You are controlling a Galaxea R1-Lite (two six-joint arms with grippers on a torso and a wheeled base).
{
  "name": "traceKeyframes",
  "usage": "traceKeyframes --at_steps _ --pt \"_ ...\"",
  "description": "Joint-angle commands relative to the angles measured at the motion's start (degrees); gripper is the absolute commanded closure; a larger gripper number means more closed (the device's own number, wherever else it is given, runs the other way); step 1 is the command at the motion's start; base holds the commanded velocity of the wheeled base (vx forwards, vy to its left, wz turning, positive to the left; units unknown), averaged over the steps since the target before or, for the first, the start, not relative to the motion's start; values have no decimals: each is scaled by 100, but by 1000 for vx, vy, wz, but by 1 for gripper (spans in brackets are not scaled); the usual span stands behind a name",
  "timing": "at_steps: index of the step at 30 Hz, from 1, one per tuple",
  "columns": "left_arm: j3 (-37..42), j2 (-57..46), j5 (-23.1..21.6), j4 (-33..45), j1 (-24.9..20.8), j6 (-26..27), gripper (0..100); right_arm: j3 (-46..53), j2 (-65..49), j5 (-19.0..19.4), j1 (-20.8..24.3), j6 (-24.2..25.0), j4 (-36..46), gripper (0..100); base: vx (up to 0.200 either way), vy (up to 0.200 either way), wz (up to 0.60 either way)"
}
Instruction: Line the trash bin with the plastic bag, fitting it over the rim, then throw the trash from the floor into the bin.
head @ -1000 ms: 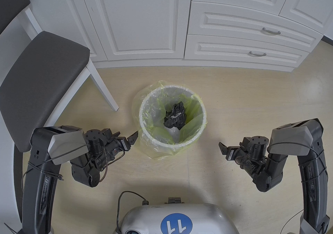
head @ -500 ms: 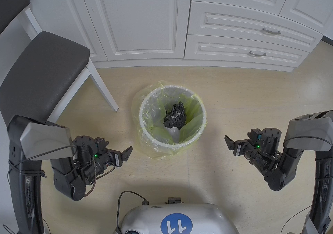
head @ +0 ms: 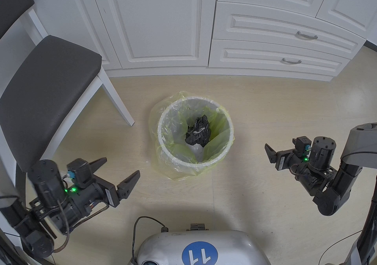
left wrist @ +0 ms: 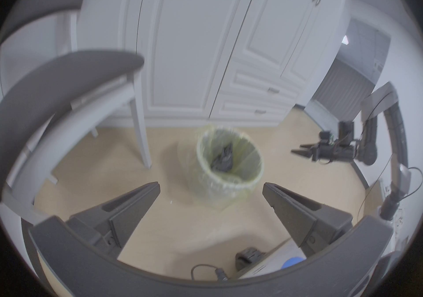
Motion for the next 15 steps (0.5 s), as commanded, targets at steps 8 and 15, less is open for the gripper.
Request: traceKeyframes --at_steps 8,15 --pt "400 -4396 691 368 -271 291 0 914 -2746 -247 -156 -560 -105 0 0 0 0" --pt "-48 -5486 718 1818 441 291 0 1196 -3643 -247 -498 -569 -105 0 0 0 0"
